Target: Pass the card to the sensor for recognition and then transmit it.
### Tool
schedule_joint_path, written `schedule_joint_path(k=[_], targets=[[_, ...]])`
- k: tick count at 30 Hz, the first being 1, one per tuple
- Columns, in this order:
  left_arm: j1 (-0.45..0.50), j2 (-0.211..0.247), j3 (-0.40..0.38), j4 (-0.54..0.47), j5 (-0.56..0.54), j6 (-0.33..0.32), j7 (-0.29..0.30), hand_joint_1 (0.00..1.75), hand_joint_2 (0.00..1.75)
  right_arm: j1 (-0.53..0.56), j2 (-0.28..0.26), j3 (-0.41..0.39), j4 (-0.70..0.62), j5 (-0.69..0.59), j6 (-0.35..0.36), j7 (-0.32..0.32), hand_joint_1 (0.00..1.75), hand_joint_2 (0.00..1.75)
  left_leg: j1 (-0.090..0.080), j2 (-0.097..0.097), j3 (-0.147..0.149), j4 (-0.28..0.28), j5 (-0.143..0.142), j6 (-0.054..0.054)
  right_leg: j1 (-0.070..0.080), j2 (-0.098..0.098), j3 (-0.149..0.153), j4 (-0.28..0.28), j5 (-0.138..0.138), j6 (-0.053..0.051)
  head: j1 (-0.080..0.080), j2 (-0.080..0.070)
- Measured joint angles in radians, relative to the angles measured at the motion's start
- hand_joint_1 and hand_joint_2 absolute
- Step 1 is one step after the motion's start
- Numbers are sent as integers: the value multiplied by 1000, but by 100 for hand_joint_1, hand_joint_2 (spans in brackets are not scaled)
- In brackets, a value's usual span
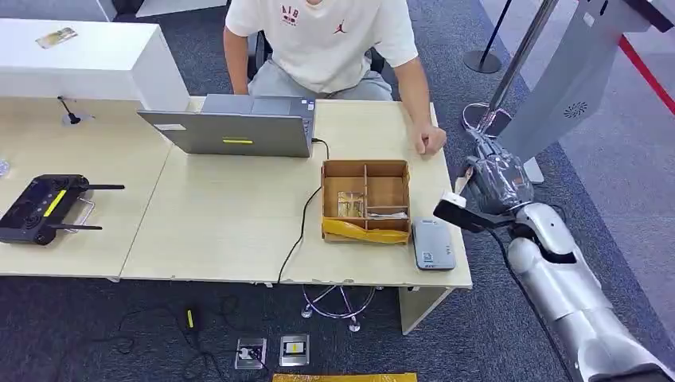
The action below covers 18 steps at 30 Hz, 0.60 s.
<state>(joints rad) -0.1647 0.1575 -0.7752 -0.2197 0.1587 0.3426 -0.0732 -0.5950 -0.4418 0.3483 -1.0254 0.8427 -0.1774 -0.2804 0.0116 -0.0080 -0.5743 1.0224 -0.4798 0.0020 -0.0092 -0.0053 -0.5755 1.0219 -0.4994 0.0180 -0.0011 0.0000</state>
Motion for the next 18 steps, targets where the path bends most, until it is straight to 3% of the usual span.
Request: schedule_joint_path(k=[18], targets=[[0, -3, 0, -3, 11, 0, 6, 0, 0, 80, 6, 5, -32, 21, 101, 15, 175, 175, 0, 0, 0, 0, 0, 0, 0, 0, 0, 0, 0, 0, 0, 0]])
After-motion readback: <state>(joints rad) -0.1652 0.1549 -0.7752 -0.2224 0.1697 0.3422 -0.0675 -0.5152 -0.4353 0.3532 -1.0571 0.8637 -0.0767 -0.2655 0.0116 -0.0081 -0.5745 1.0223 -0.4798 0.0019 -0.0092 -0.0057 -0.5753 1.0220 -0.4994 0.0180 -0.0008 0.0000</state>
